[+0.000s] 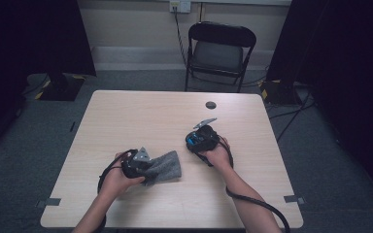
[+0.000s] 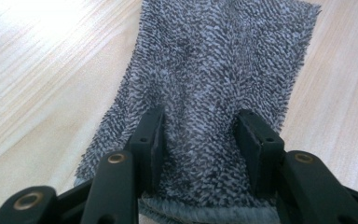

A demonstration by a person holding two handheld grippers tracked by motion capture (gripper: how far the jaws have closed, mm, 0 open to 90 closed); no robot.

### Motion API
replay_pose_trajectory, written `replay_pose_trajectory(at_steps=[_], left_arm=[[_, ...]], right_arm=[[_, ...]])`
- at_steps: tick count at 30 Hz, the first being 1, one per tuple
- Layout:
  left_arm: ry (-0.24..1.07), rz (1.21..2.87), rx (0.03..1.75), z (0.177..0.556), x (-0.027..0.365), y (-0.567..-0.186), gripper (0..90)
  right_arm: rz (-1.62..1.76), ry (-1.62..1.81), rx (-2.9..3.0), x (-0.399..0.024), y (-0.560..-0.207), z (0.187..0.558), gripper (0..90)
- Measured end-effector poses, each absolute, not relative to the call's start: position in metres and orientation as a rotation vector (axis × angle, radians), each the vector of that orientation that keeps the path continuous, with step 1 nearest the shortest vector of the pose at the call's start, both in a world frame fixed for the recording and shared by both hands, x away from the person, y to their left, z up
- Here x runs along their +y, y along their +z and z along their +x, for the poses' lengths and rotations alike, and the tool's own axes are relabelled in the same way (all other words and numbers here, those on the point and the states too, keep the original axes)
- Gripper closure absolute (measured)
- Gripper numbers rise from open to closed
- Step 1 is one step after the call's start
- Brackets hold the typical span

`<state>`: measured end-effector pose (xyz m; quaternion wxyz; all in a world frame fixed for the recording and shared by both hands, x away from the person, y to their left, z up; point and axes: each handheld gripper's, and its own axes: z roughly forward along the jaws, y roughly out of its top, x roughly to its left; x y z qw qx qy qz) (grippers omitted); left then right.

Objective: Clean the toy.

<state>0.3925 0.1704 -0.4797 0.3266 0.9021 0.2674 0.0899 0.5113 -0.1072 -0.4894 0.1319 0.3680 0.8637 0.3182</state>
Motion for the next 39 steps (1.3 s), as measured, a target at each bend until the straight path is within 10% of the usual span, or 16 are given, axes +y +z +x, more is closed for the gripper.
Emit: replay_pose_trajectory(at_steps=[26, 39], left_arm=[[0.264, 2.447, 0.730, 0.391, 0.159, -0.472, 75.5], [0.248, 2.220, 0.925, 0.403, 0.178, -0.446, 77.8]], right_arm=[[1.072, 1.098, 2.450, -0.130, -0.467, 0.498, 25.3], [1.007, 1.221, 2.431, -0.139, -0.446, 0.477, 25.3]])
